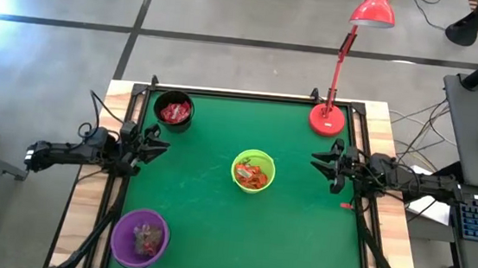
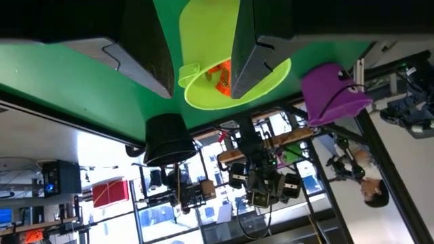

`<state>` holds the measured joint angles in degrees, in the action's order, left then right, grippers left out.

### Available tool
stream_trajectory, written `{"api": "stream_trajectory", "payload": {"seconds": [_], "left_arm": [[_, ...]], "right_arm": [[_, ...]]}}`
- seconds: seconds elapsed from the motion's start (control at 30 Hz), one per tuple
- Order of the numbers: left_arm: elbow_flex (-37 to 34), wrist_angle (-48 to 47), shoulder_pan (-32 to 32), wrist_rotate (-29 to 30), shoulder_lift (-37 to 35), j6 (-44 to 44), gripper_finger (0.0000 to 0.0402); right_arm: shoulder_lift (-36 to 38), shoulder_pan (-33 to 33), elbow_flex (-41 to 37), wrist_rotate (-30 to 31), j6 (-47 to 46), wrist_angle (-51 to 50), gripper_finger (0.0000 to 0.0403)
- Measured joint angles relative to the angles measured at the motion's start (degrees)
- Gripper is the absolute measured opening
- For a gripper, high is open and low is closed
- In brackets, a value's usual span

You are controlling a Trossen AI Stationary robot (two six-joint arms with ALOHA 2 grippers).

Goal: Sort candy
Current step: Return to Home Position

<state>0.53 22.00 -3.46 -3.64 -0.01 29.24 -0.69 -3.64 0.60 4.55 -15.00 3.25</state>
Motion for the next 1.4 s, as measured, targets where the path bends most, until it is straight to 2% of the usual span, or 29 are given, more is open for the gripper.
{"api": "stream_trajectory", "payload": {"seconds": [1.4], "left_arm": [[0.7,-1.1,0.0,0.0,1.8,0.0,0.0086]], "right_arm": [[-0.9,0.0,0.0,0.0,0.0,0.0,0.0137]]}}
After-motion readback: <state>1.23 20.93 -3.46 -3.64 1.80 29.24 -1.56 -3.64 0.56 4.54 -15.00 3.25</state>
